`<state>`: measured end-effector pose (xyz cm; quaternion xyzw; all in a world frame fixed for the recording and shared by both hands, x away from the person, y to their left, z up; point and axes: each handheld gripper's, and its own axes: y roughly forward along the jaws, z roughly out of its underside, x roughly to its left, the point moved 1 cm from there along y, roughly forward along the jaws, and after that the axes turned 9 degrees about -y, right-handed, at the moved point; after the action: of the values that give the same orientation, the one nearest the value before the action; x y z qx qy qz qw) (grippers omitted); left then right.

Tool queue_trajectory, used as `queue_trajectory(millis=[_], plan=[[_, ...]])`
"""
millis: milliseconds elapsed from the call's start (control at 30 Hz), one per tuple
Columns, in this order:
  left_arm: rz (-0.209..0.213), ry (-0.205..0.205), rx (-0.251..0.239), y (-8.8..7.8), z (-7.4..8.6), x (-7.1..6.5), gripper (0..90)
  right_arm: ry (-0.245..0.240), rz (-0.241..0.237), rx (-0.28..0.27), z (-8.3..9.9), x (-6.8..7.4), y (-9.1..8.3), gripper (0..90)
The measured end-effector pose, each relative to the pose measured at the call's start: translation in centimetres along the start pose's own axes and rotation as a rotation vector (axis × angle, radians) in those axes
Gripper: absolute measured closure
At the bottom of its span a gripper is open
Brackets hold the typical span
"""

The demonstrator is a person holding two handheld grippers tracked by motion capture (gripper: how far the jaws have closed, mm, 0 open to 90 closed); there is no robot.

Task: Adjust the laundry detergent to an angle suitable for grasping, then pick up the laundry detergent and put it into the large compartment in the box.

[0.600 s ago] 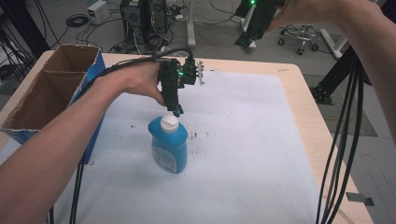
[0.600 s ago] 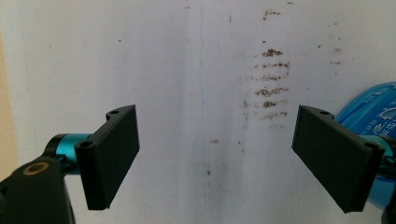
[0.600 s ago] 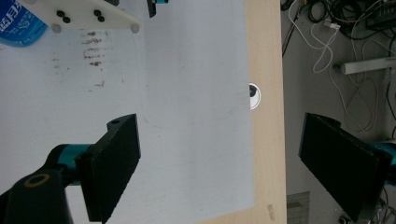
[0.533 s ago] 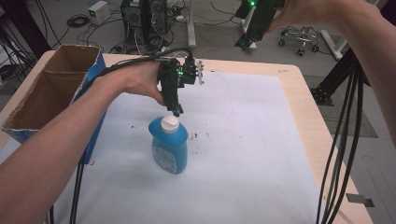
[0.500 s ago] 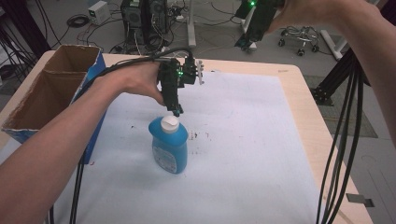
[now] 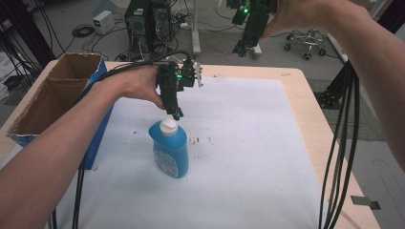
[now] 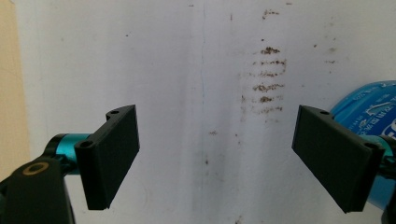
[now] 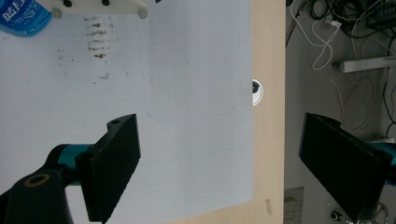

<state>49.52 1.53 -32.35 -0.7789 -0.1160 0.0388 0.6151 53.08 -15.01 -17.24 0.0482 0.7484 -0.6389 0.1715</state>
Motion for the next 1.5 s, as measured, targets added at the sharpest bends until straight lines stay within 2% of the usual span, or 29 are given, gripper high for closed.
queue_trajectory(millis=[33, 200, 300, 467, 767, 800, 1000, 1100, 1167, 1300, 1500], plan=[[-0.012, 0.002, -0.003, -0.6, 0.0, -0.1, 14.9, 0.002, 0.004, -0.008, -0.1, 0.1, -0.2, 11.9], [-0.026, 0.005, -0.017, -1.3, -0.1, -0.5, 14.9, -0.007, 0.011, -0.009, -0.4, 0.4, -0.5, 11.9], [-0.021, 0.010, -0.014, -1.3, -0.2, -0.6, 14.9, -0.007, 0.013, 0.003, -0.5, 0.5, -0.4, 11.9], [-0.016, 0.012, -0.006, -0.9, -0.4, -0.4, 14.9, -0.010, 0.017, -0.015, -0.4, 0.6, -0.9, 11.9], [-0.012, 0.016, -0.005, -0.7, 0.0, 0.1, 14.9, -0.003, 0.015, -0.012, 0.0, 0.5, -0.7, 11.9], [-0.014, 0.017, 0.004, -1.0, 0.8, 0.3, 14.9, 0.005, 0.018, -0.012, 0.1, 0.3, -0.7, 11.9], [-0.021, 0.016, 0.011, -1.8, 1.9, 0.3, 15.0, 0.003, 0.017, -0.006, 0.1, 0.3, -0.5, 11.9], [-0.023, 0.018, 0.020, -2.7, 3.3, 0.2, 14.9, 0.000, 0.011, -0.004, 0.1, 0.5, -0.3, 11.9], [-0.028, 0.023, 0.024, -2.9, 3.7, 0.2, 14.9, -0.003, 0.011, -0.001, 0.2, 0.6, -0.3, 11.9], [-0.005, 0.033, 0.022, -3.5, 4.7, 0.1, 15.0, 0.002, 0.010, 0.000, 0.3, 0.6, -0.3, 11.9], [0.023, 0.078, 0.011, -4.4, 5.4, -0.5, 15.0, 0.002, 0.013, -0.003, 0.2, 0.6, -0.4, 11.9]])
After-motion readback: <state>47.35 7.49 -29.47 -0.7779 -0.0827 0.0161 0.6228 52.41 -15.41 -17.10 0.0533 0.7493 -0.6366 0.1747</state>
